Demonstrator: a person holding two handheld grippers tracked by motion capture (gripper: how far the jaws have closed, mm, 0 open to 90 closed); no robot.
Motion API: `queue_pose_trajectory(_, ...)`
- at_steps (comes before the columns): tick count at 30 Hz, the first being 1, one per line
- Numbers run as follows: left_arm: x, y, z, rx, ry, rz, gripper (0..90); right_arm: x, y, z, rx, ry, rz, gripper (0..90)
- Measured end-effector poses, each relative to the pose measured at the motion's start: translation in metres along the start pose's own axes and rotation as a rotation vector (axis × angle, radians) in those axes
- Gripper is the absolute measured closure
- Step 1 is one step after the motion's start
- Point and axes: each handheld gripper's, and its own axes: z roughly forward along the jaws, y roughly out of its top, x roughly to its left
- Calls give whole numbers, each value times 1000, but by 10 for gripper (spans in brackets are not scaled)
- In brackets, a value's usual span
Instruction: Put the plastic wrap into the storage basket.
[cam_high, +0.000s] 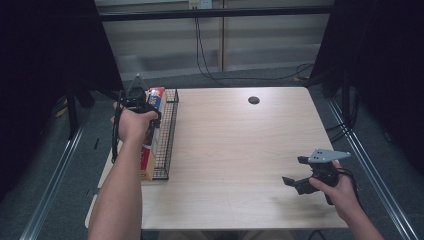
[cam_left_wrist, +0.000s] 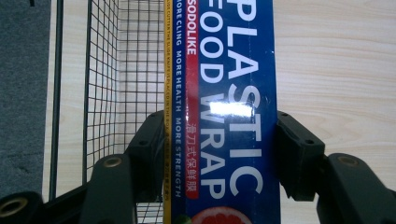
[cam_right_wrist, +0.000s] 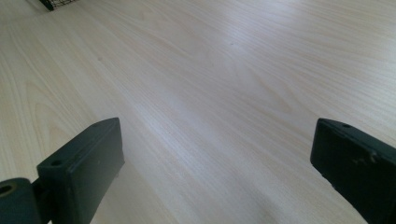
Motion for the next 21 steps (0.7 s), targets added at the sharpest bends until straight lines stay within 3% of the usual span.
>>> queue_pose_trajectory(21, 12, -4, 28, 41, 1, -27, 432, 0, 0, 0, -5, -3, 1, 25)
